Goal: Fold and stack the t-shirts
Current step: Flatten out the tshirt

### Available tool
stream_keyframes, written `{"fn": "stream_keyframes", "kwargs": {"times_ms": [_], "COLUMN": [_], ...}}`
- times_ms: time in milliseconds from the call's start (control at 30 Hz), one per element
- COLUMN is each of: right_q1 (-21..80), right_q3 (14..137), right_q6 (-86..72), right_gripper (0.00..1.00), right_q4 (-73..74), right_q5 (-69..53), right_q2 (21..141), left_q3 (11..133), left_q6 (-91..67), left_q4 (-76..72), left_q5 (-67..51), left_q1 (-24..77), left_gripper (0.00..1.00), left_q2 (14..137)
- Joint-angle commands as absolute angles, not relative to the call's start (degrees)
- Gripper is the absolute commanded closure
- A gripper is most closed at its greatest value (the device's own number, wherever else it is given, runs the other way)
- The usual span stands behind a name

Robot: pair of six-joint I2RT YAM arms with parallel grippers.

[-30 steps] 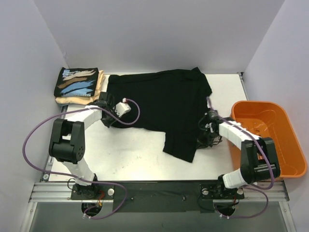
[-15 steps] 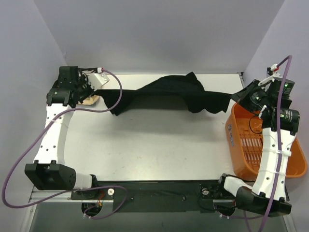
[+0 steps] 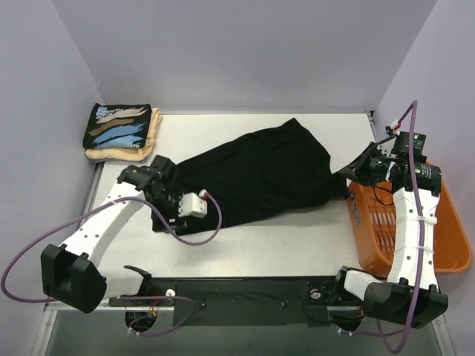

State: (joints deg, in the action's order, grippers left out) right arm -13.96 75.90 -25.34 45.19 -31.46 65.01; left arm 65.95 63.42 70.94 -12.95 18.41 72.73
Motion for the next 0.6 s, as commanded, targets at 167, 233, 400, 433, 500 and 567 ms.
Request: {"fn": "stream_keyframes", "kwargs": {"times_ms": [167,233,400,433,500,567], "right_q1": [-12.22,-12.22,-12.22,-12.3,-12.3,-12.39], "right_q3": [72.07,71.63,69.96,69.87,69.79,69.79], "right_q6": [-24.35,-24.17,-23.99,-23.99,-23.56,-23.38], "right_gripper": [1.0,1.0,1.0,1.0,1.0,1.0], "right_q4": [43.68,43.51,42.89,42.8,42.8,42.8], "right_q5": [-32.34,-32.26,-31.82,-31.56,-31.29,-30.85], "right_q2": [64.07,64.07,63.9,63.9,63.9,63.81], "left_q3": [57.75,57.57,53.36,52.04,51.33,50.98], "left_q6": [50.28,48.09,43.16,41.85,41.05,41.13], "left_q4": [62.59,59.79,46.62,45.28,43.07,41.84], "left_q5": [-15.11,-15.73,-13.1,-11.62,-10.64,-10.37], "left_q1": [24.34,25.13,27.42,27.51,27.51,27.51], "left_gripper": [0.44,0.5,0.46,0.45,0.44,0.43], "left_q2": [71.27,73.81,78.21,79.88,82.95,85.5]}}
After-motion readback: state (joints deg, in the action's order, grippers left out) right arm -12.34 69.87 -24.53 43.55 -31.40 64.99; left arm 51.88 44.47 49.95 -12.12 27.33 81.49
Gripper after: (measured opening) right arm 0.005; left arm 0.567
